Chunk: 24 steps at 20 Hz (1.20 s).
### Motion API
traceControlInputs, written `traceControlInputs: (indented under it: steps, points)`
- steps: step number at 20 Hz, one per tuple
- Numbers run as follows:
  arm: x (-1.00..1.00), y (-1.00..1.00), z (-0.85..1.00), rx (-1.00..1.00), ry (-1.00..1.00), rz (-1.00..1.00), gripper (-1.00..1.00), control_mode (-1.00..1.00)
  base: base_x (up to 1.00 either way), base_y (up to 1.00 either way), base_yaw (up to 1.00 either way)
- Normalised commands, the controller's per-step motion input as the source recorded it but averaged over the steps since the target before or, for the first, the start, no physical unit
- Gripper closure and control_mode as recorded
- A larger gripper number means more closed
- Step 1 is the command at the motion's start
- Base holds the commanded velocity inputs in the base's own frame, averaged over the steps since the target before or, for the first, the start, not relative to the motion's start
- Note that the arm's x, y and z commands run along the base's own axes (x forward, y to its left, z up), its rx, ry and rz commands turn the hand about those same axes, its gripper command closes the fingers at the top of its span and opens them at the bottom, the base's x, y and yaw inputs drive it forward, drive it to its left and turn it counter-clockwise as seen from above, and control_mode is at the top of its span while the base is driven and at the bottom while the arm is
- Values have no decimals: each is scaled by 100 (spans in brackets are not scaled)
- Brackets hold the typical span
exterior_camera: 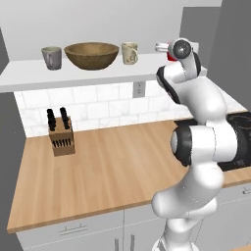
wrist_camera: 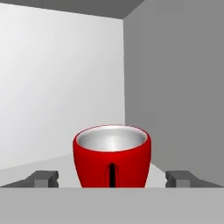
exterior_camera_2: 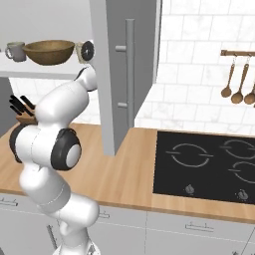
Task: Gather all objects into one cabinet and sort the glasses and bowls to opposite sides.
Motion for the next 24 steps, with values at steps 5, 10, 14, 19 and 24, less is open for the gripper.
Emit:
traceControlInputs:
  steps: [5, 10, 14, 19, 24]
  points:
    - [-35, 26, 0, 0, 0, 0, -100, -100, 0, 0, 0]
    - [-61, 30, 2, 0, 0, 3, -100, -100, 0, 0, 0]
    - [-38, 14, 15, 1, 3, 16, -100, -100, 0, 0, 0]
    - [-44, 54, 25, 0, 7, 17, -100, -100, 0, 0, 0]
    - [-59, 78, 12, 0, 5, 20, -100, -100, 0, 0, 0]
